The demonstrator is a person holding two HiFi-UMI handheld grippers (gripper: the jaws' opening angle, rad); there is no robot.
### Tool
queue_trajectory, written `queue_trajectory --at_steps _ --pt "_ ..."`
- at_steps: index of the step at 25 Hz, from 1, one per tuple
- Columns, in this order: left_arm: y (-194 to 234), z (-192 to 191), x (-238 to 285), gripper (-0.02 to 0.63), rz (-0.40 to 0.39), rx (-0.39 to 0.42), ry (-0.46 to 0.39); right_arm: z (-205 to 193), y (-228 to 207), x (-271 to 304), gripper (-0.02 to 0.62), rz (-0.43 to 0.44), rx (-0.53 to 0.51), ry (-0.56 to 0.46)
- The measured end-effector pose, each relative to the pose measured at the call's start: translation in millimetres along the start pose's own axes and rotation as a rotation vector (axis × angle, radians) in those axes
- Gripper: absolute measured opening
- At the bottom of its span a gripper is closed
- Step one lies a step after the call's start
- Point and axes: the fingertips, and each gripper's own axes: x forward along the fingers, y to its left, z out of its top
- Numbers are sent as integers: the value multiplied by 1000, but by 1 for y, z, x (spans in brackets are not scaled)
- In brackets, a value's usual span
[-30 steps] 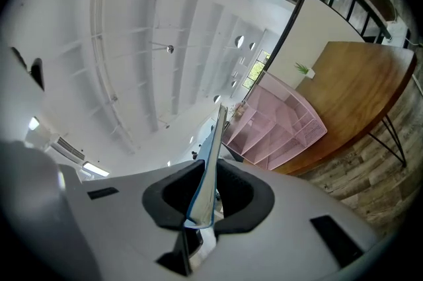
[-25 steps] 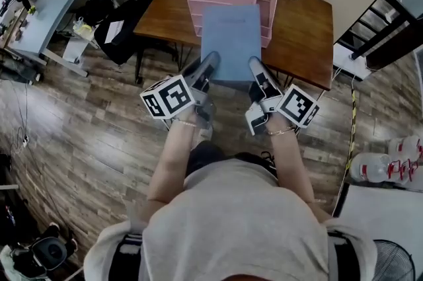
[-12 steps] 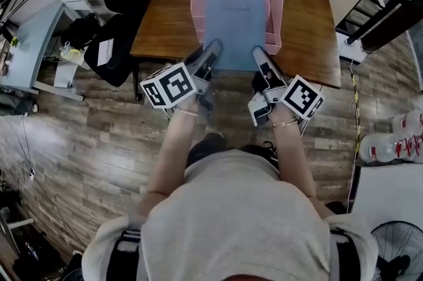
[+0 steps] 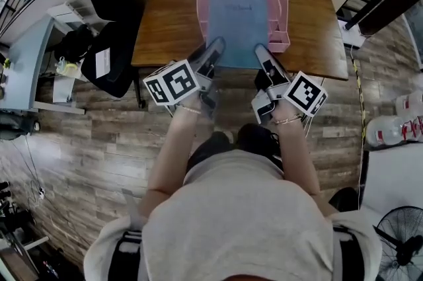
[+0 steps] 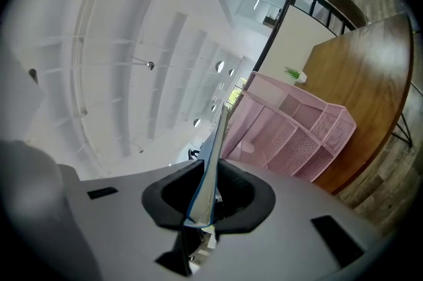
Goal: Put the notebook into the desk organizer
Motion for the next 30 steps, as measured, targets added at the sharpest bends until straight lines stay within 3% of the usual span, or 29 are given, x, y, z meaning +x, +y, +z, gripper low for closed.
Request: queue_trajectory --at_steps 12,30 --pt "17 -2 19 103 -1 -81 6 6 -19 18 59 -29 20 33" --pt "27 4 43 103 49 -138 -40 26 -36 39 60 -11 59 87"
